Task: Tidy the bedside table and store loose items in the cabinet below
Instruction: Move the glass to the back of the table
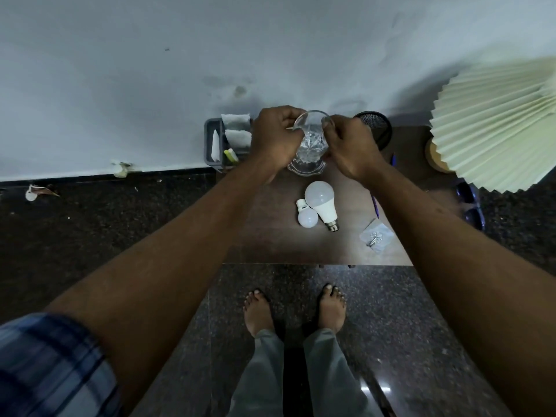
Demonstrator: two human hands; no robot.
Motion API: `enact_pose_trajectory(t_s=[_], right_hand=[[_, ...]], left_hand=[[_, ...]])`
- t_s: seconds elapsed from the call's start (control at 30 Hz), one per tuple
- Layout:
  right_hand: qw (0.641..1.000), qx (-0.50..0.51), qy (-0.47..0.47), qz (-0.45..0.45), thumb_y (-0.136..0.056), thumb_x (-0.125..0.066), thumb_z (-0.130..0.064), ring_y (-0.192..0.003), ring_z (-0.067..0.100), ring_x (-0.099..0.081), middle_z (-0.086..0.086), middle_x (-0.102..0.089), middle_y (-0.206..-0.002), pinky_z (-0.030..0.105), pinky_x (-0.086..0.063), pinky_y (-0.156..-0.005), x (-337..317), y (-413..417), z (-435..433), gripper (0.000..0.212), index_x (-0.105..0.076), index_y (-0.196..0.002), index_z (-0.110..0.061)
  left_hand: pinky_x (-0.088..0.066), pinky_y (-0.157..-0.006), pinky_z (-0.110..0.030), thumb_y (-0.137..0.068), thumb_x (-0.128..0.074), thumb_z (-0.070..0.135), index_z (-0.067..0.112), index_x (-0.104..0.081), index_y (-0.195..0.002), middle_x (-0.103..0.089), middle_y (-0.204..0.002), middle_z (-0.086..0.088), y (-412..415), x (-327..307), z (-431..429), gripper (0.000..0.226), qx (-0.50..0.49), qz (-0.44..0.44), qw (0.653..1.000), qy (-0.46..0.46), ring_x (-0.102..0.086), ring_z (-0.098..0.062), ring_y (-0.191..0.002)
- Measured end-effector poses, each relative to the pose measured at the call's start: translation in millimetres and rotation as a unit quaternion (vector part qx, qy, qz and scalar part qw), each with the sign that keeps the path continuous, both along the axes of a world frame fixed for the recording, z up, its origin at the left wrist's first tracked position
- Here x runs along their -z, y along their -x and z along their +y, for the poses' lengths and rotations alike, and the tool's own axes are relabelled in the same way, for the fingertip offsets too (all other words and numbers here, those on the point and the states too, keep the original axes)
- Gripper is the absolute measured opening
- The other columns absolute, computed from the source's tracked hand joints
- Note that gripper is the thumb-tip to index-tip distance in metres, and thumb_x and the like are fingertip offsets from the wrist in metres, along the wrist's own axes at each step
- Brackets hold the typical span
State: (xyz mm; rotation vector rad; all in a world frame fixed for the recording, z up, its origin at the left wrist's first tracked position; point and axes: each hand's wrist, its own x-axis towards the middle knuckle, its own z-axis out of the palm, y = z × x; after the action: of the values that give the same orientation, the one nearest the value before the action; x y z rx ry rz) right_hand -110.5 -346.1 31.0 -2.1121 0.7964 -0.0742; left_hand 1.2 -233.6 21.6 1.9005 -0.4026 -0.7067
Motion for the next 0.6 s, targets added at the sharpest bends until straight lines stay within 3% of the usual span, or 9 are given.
enact_pose_trajectory(t_s=[0.1,0.2,0.43,0.6], right_hand=[[1.0,0.0,-0.009,0.017,-0.107,-0.04,-0.037,-0.077,0.03,-0.073,0.011,-0.074,-0.087,0.046,-0.059,-0.075,7,-1,0,0.036,-0.064,-0.093,-0.013],[1.0,0.002,-0.014,0.028,-0.107,-0.04,-0.035,-0.072,0.026,-0.074,0.012,-0.073,-0.086,0.047,-0.059,-0.072,14,-2,1,0.038,-0.065,-0.098,-0.008],[0.998,0.014,-0.049,0.041,-0.107,-0.042,-0.031,-0.066,0.026,-0.074,0.012,-0.072,-0.09,0.047,-0.062,-0.069,27,-4,6,0.03,-0.062,-0.098,-0.01],[0.997,0.03,-0.055,0.042,-0.106,-0.04,-0.036,-0.067,0.026,-0.074,0.011,-0.072,-0.087,0.047,-0.062,-0.07,29,-5,6,0.034,-0.062,-0.097,-0.011]], left_hand=[[-0.055,-0.067,-0.028,-0.079,-0.062,-0.003,0.009,-0.076,-0.102,-0.078,-0.093,-0.004,0,9,-1,0.03,0.006,-0.003,1.0,-0.001,-0.071,-0.012,-0.073],[-0.054,-0.066,-0.025,-0.08,-0.061,-0.008,0.005,-0.075,-0.101,-0.078,-0.092,-0.005,0,17,-1,0.029,0.001,-0.007,1.0,0.003,-0.07,-0.01,-0.073],[-0.056,-0.08,-0.019,-0.08,-0.062,-0.011,0.007,-0.075,-0.1,-0.072,-0.085,0.01,-2,44,-1,0.03,0.011,-0.04,0.999,-0.006,-0.068,0.004,-0.077],[-0.059,-0.09,-0.031,-0.082,-0.06,-0.004,0.013,-0.076,-0.103,-0.075,-0.093,0.009,-2,50,-3,0.031,0.018,-0.061,0.998,-0.017,-0.072,-0.005,-0.09]])
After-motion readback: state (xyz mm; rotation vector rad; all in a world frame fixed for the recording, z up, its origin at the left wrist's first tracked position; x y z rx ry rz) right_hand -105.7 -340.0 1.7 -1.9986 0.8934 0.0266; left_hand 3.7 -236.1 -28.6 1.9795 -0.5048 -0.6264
